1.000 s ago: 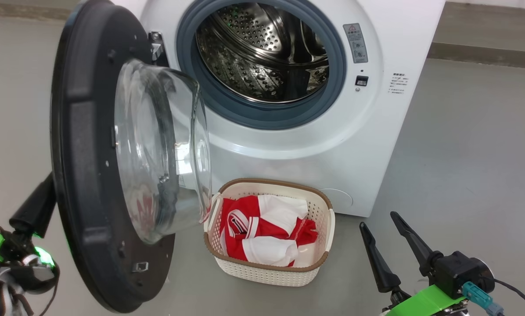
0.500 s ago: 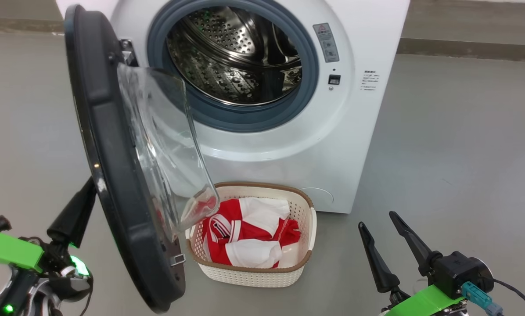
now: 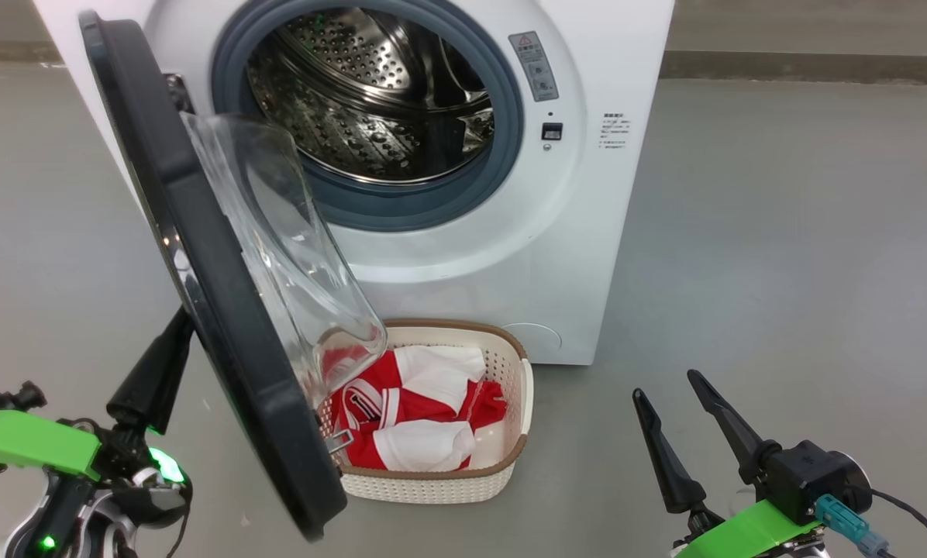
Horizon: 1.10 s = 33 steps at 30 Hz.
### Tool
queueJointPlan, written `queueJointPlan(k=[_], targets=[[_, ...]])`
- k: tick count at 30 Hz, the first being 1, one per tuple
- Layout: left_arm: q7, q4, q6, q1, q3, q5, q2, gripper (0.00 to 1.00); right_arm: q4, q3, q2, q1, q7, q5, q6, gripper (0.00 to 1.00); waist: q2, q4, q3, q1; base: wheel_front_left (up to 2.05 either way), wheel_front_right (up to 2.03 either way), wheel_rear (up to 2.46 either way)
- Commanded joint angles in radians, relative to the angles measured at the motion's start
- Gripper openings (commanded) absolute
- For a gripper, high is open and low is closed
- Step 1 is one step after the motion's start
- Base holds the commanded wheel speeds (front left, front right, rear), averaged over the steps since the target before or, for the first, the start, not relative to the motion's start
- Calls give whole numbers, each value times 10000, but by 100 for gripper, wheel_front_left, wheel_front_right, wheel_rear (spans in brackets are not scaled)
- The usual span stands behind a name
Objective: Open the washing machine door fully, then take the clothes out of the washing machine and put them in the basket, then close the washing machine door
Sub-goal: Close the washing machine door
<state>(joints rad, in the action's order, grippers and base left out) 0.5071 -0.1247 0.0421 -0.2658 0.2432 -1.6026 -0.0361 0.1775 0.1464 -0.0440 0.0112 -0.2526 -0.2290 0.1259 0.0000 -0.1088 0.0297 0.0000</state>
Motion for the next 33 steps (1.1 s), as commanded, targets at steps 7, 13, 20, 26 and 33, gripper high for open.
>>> queueJointPlan(k=[7, 13, 20, 26, 33], targets=[[-91, 201, -234, -347, -38, -146, -141, 0, -271, 236, -62, 583, -91, -50, 48, 100, 0, 428, -79, 0, 0, 0, 0], [-131, 179, -351, -440, -119, -279, -141, 0, -299, 216, -62, 614, -91, -77, 48, 100, 0, 745, -122, 0, 0, 0, 0], [-376, -138, -503, -762, -401, -433, -141, 0, -354, 163, -62, 687, -91, -50, 48, 100, 0, 1066, -208, 0, 0, 0, 0], [-676, -615, -541, -1122, -585, -709, -141, 0, -361, 190, -62, 734, -91, -87, 48, 100, 0, 1305, -316, 0, 0, 0, 0], [-1155, -1234, -617, -1727, -804, -797, -141, 0, -416, 174, -62, 863, -91, -112, 48, 100, 0, 1598, -601, 0, 0, 0, 0]])
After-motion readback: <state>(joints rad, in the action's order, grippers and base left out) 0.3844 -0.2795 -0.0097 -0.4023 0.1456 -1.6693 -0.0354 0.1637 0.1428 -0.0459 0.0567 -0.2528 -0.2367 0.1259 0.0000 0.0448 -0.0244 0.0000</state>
